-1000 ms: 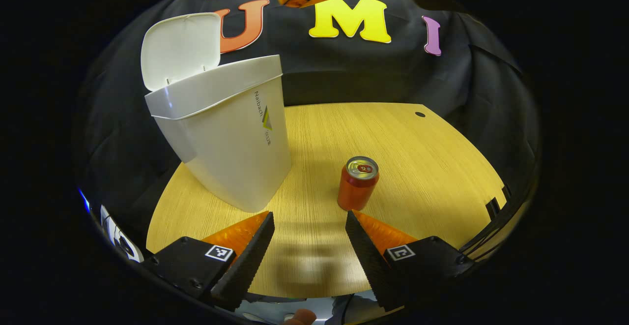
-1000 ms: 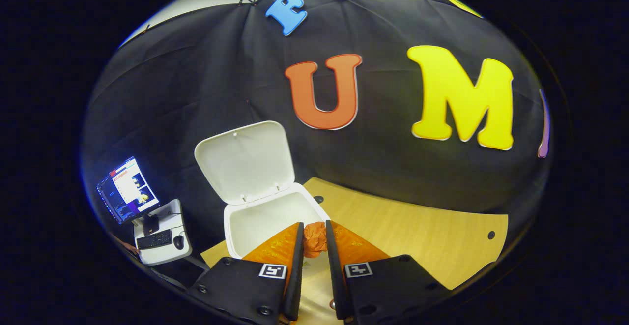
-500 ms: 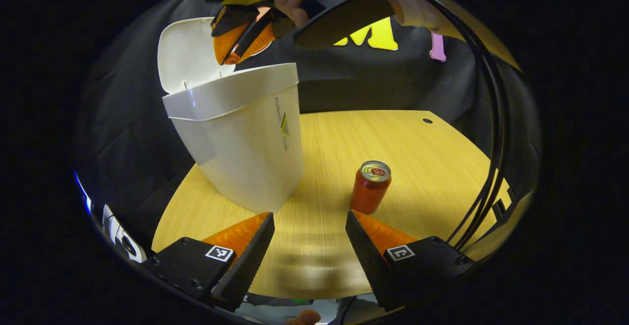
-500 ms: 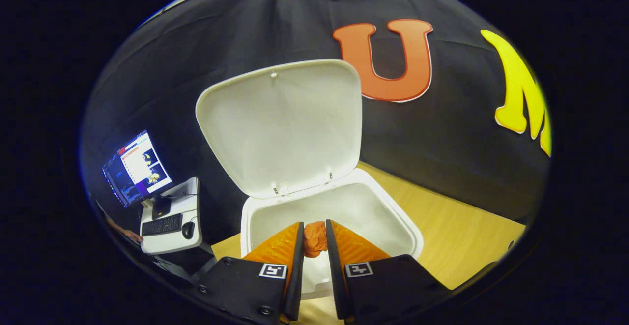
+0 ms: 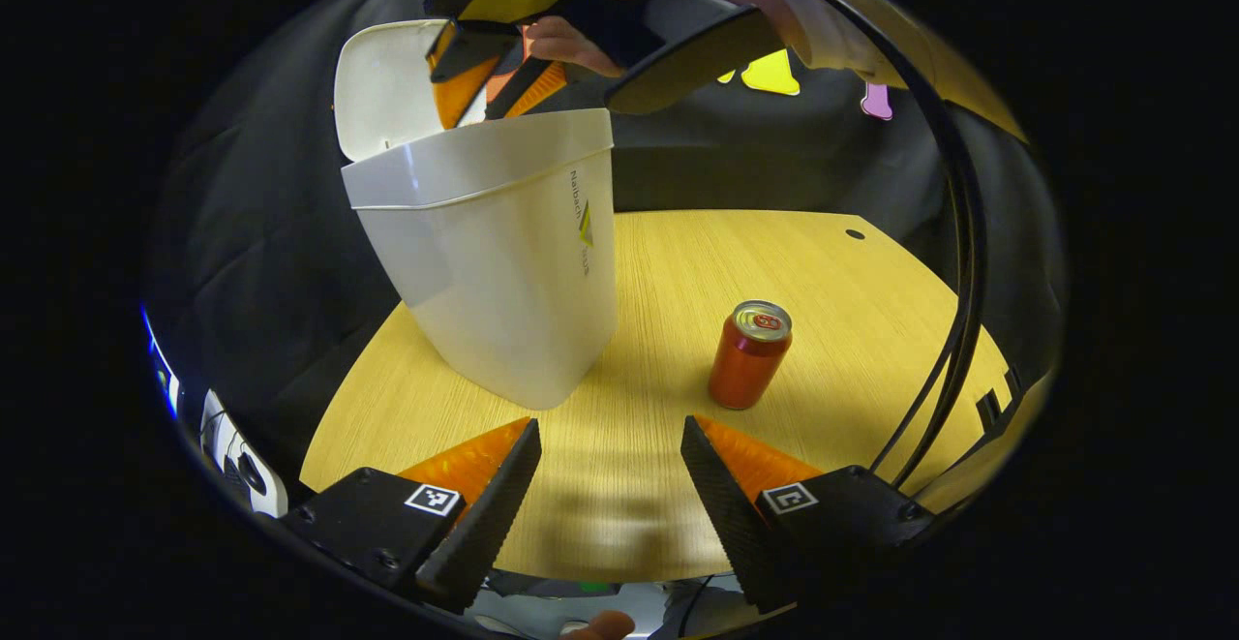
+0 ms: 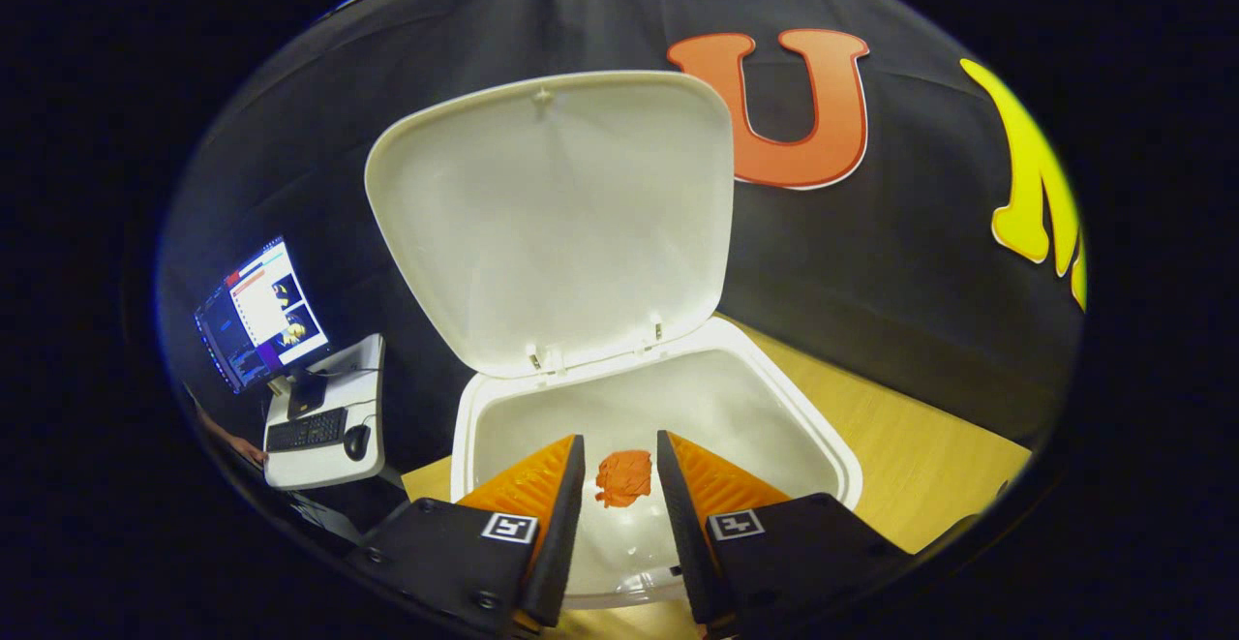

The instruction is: Press the lid of the desktop garbage bin to open it, pick up the crumpled paper on the desktop and throw it into the bin, then pick up the pop can on the desktop and drop it into the bin, and finally close the garbage bin lid.

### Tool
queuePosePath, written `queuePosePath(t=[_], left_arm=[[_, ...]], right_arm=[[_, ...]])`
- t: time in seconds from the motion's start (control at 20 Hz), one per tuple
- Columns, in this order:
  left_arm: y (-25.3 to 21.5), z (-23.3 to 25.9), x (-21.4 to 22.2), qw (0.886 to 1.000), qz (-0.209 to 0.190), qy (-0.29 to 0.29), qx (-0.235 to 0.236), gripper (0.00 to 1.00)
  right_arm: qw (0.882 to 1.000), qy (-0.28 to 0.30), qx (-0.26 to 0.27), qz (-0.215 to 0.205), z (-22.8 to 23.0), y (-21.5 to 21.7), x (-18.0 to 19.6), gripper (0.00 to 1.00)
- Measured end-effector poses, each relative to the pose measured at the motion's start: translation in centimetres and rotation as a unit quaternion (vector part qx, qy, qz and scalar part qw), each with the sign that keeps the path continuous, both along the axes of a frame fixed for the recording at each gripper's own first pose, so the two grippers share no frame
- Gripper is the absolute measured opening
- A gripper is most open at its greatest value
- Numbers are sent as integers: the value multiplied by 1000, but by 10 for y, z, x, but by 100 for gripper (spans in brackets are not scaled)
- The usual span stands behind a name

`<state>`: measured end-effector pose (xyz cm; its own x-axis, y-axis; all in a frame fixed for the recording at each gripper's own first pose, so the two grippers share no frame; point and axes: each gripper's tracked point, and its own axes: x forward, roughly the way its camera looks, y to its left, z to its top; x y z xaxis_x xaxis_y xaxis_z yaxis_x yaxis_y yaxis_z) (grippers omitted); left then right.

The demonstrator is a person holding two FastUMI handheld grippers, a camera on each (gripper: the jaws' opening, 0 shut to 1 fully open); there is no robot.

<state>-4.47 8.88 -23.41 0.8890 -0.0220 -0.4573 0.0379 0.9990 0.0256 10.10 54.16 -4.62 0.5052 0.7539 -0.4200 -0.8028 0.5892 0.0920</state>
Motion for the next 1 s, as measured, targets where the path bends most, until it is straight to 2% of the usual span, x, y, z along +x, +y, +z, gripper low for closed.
queuePosePath(t=[0.05, 0.1, 0.15, 0.2, 0.4, 0.55, 0.75, 0.95, 1.0], left_arm=[[-2, -1, 1, 1000, -3, 0, -1, 97], [-5, -1, 1, 1000, -6, 3, -3, 97], [-7, -1, 2, 1000, -8, 4, -5, 97], [-10, -2, 3, 1000, -11, 6, -7, 97], [-15, 1, 8, 1000, -18, 7, -11, 97], [-21, 3, 17, 1000, -27, 6, -9, 97], [-39, -4, 28, 999, -47, 15, -15, 97], [-61, -10, 37, 997, -70, 15, 5, 97], [-68, -12, 39, 997, -76, 15, 8, 97]], right_arm=[[1000, -7, 11, -1, 8, -3, -1, 69], [1000, -12, 21, 2, 17, -6, -5, 76], [999, -20, 32, 7, 27, -11, -9, 82], [999, -32, 39, 4, 36, -17, -9, 82], [995, -74, 68, -6, 72, -50, -13, 96], [993, -84, 80, -37, 85, -91, -5, 97], [989, -92, 75, -92, 85, -167, 6, 97], [980, -83, 62, -170, 70, -255, 6, 97], [977, -81, 58, -189, 64, -279, 3, 94]])
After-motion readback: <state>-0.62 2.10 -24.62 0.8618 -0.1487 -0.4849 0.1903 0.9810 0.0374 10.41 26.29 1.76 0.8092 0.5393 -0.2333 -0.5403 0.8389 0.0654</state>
